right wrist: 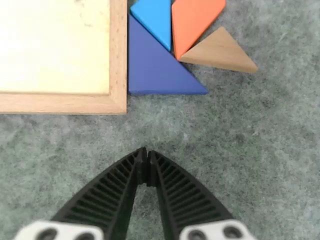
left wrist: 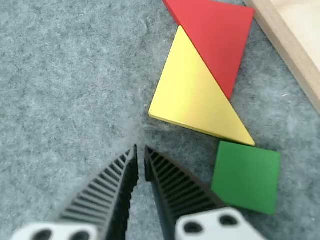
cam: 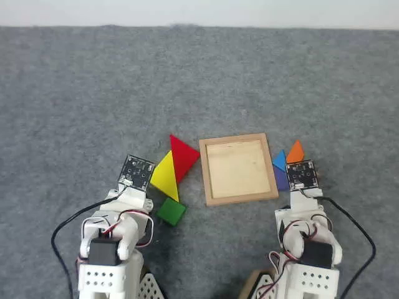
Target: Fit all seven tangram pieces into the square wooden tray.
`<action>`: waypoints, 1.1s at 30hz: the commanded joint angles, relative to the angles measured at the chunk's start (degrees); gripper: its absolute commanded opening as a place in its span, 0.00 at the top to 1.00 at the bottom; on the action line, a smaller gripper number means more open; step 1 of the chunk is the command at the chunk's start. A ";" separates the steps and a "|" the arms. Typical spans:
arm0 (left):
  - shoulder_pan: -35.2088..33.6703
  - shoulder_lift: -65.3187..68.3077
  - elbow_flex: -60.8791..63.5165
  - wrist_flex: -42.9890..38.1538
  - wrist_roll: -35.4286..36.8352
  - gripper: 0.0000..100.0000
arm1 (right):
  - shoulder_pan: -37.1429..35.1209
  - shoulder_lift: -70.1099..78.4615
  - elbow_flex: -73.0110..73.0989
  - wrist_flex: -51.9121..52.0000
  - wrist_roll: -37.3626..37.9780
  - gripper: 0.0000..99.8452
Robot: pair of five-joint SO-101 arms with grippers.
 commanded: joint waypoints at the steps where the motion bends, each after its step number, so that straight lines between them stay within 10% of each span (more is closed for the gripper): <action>1: -0.26 -0.97 -0.57 0.18 -0.44 0.98 | 0.40 -0.84 1.05 0.40 0.70 0.99; 15: -0.26 -0.97 -0.57 0.18 -0.44 0.98 | 0.31 -0.84 0.88 -0.22 1.14 0.99; 23: -0.26 -0.97 -0.57 0.18 -0.44 0.98 | 0.75 -0.92 -3.60 -7.43 23.38 0.99; 33: -0.26 -0.97 -0.57 0.18 -0.44 0.98 | 0.75 3.91 -18.99 -7.25 19.78 0.99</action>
